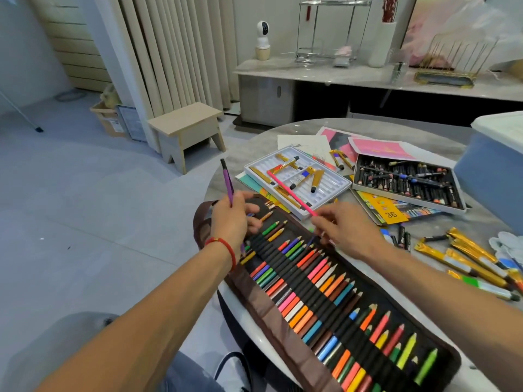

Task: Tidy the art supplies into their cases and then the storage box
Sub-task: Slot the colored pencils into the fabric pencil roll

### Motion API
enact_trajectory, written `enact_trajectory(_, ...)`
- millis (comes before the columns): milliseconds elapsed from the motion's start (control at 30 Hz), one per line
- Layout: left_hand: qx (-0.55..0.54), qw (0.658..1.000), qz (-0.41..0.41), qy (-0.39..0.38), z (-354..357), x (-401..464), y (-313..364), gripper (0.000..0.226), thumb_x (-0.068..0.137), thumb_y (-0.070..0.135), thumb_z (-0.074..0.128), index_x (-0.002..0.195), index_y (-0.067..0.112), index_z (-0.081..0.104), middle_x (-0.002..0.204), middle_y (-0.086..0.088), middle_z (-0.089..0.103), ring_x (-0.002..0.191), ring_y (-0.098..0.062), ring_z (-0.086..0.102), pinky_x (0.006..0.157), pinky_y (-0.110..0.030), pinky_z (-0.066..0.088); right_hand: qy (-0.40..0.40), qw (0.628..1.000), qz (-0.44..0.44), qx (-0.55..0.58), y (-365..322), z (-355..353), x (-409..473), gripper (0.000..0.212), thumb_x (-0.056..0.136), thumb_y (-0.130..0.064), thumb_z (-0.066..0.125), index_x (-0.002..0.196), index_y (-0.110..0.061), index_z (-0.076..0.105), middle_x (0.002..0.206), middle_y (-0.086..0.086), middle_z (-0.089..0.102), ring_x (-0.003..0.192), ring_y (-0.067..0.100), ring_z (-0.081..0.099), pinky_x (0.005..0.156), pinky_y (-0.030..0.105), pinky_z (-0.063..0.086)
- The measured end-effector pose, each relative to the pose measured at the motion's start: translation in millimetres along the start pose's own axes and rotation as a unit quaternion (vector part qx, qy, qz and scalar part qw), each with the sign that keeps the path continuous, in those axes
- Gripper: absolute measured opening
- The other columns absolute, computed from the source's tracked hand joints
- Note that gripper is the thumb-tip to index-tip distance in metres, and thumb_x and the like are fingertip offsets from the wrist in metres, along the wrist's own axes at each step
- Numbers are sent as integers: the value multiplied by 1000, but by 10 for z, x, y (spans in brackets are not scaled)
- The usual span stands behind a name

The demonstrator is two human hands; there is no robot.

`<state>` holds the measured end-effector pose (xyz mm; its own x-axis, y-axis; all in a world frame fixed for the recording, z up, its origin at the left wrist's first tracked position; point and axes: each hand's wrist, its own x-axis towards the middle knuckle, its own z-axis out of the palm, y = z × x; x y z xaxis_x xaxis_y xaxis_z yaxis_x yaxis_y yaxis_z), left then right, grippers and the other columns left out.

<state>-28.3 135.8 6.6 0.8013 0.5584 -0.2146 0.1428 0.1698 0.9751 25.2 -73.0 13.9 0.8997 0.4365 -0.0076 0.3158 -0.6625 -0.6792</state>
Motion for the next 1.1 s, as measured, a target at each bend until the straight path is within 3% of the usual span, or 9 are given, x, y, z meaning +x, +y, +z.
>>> enact_trajectory(67,187,978,74,58,-95,143,-66,32,105,36,38,103,17,64,89,-3,68,74,-20,62,67,-36,52,24,996,-26,-80,145,-192,38,17,99,-29,63,112,-22,70,83,-9,74,70,4,70,78,36,60)
enact_trajectory(133,339,927,128,102,-170,245,-180,27,105,39,39,103,21,59,97,-5,66,86,-27,63,78,-44,55,38,993,-50,-100,314,-329,72,9,98,-28,64,103,-26,70,80,-13,73,73,7,70,77,41,59)
enact_trajectory(267,546,802,216,109,-226,296,-550,21,104,40,42,109,24,55,101,-4,56,76,-27,62,68,-44,57,-10,986,-98,-131,533,-460,105,11,95,-25,67,96,-34,74,82,-16,70,79,5,64,75,41,55)
enact_trajectory(333,586,765,243,107,-255,309,-705,14,102,38,48,110,27,50,96,-4,51,68,-23,57,62,-42,57,-26,985,-108,-131,582,-450,128,13,95,-26,68,97,-35,76,85,-17,71,82,3,63,76,35,53)
enact_trajectory(600,558,773,278,116,-289,291,-773,11,100,28,55,109,24,52,90,-4,49,66,-22,52,60,-42,55,-85,980,-113,-142,559,-329,381,13,98,-23,64,97,-32,73,82,-13,66,76,3,57,65,26,40)
enact_trajectory(733,577,757,287,107,-290,311,-790,15,98,27,57,112,21,53,91,-6,50,72,-21,51,65,-42,55,-130,971,-115,-163,510,-371,526,11,98,-24,63,96,-31,71,88,-8,68,84,12,59,70,29,42)
enact_trajectory(867,577,755,293,103,-303,320,-805,18,98,27,58,113,19,53,92,-7,51,77,-21,51,68,-41,55,-118,963,-146,-192,536,-326,668,9,98,-26,63,100,-27,72,99,-6,63,91,13,54,79,32,39)
enact_trajectory(1100,578,759,283,102,-294,294,-762,17,99,26,57,114,18,54,94,-9,52,79,-24,52,68,-43,54,-65,960,-162,-217,596,-166,733,12,96,-24,66,101,-19,76,96,4,62,92,20,56,80,33,39)
